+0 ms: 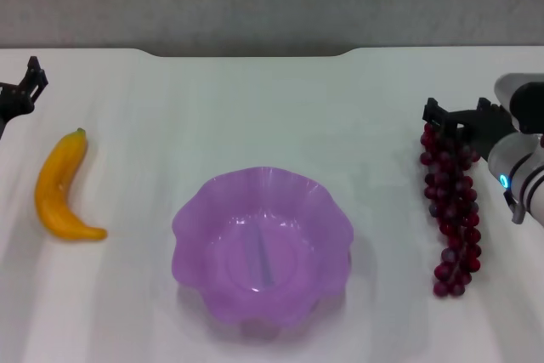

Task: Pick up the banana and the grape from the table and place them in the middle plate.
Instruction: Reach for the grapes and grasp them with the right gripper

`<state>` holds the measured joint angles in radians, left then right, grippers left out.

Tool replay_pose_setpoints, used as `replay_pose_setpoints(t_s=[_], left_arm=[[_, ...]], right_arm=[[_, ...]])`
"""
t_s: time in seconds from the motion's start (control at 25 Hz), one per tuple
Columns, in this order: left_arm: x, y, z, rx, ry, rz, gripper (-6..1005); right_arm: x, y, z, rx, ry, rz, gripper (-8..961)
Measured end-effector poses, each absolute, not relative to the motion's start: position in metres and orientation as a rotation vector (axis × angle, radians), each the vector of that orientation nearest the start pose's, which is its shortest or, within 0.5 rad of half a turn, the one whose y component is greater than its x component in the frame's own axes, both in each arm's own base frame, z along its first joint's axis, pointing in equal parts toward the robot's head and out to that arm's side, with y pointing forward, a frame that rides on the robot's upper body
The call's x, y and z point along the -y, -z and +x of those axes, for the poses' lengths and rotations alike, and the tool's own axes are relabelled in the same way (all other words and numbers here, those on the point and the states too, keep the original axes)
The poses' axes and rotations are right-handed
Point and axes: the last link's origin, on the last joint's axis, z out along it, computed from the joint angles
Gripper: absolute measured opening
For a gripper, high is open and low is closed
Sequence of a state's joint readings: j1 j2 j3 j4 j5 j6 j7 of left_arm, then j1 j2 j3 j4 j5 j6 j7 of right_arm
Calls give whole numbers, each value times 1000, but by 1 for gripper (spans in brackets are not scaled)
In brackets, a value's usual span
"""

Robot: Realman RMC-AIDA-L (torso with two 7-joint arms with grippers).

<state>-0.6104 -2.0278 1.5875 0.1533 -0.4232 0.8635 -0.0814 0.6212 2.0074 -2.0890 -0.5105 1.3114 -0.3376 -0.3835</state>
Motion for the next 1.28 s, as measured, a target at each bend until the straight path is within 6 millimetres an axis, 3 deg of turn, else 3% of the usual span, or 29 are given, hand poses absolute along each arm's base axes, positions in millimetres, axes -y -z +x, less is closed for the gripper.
replay_pose_setpoints(t_s=[0.8,1.28], left_arm=[[-409,-39,-328,594,542,-1447,883],[-409,-40,-329,594,540,-1446,879]], right_arm=[[-408,61,300,-1021,-218,-1809,863],[-404,56,315,-1048,-175,-1784,861]])
